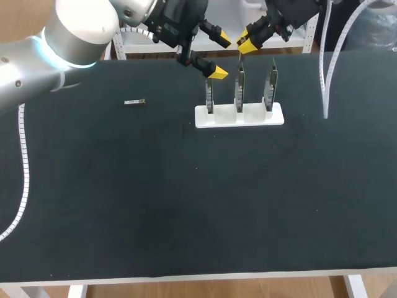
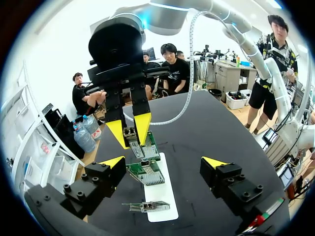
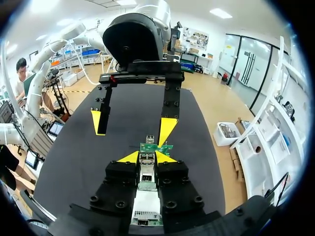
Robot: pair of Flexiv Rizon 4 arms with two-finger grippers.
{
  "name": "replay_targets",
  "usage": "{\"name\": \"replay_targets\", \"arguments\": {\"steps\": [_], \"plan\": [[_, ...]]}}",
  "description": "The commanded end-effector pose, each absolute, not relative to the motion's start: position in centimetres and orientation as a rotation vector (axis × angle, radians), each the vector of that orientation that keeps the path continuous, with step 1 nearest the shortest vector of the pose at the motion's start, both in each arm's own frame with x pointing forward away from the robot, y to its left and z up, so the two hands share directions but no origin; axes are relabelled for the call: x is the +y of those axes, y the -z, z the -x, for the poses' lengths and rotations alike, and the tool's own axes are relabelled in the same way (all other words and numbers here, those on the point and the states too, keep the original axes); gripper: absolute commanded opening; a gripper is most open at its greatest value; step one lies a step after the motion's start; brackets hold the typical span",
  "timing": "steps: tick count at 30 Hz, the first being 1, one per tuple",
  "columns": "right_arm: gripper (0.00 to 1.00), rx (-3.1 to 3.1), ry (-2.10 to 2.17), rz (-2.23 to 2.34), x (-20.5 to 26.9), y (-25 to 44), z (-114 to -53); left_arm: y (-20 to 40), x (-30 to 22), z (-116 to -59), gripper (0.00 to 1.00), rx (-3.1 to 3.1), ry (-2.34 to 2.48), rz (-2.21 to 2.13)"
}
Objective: Pick up the optical module with the left hand, and insert it into the network port with the right hand.
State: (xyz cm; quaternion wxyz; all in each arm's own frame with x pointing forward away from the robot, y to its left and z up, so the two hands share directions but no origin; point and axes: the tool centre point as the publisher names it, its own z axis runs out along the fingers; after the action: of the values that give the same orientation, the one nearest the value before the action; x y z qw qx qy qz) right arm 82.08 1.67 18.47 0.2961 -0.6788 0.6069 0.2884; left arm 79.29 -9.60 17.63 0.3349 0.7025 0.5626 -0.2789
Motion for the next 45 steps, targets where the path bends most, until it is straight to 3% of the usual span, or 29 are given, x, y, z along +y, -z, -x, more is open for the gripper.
{"name": "replay_targets", "arguments": {"steps": [1,45], "plan": [[0.0,1.621,-0.761,1.795,1.6,-18.3,-81.8,-17.7,-9.6,-79.3,1.0,1.468,0.725,-1.836],[0.0,1.687,-0.765,1.751,1.3,-16.5,-81.6,-17.7,-9.6,-79.3,1.0,1.468,0.725,-1.836]]}}
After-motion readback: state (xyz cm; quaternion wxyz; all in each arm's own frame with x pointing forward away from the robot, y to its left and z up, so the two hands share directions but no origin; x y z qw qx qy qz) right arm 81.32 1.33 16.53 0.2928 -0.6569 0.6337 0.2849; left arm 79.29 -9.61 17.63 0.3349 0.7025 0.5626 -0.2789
